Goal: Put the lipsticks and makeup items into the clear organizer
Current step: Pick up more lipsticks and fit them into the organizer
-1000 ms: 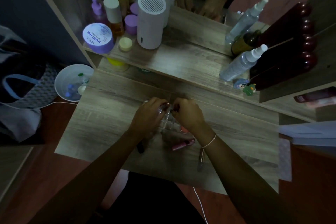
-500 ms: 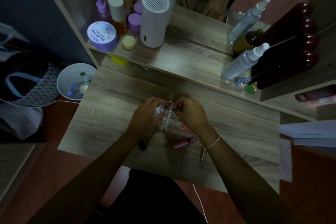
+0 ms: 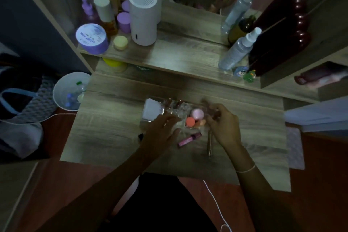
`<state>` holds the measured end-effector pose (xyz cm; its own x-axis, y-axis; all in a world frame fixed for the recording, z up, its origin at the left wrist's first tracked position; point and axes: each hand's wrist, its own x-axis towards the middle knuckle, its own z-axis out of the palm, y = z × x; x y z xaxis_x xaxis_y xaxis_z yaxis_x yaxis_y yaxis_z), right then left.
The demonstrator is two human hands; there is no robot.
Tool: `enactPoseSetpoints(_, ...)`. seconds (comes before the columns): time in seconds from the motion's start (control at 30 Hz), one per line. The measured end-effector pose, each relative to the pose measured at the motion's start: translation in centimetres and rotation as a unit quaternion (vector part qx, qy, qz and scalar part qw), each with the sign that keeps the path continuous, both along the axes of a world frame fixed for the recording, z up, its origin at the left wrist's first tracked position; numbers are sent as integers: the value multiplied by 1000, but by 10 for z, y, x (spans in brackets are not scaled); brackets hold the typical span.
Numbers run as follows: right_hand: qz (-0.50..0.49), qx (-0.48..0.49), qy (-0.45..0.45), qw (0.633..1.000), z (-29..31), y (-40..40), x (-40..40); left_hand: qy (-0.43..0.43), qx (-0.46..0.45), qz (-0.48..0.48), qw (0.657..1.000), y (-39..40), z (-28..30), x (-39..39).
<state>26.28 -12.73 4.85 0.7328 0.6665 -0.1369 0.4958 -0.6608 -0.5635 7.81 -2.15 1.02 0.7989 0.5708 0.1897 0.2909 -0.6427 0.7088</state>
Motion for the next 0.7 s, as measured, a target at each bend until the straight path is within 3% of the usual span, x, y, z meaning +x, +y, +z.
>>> enactPoseSetpoints(0.17,-111,-11,6,994,-17,-49,-2,38,-19,-111,993,-30,-19,18)
enactPoseSetpoints(0.27,-144,-33,53,988,-33,-67,-12,74,13,-165,983,-41,-25,28)
enactPoseSetpoints(0.43,-159,-80,102,979,-62,-76,-35,133,28,-162,977,-53,-40,36)
enactPoseSetpoints(0.7,-191,-62,74,977,-81,-75,-55,161,50,-128,977,-60,-46,49)
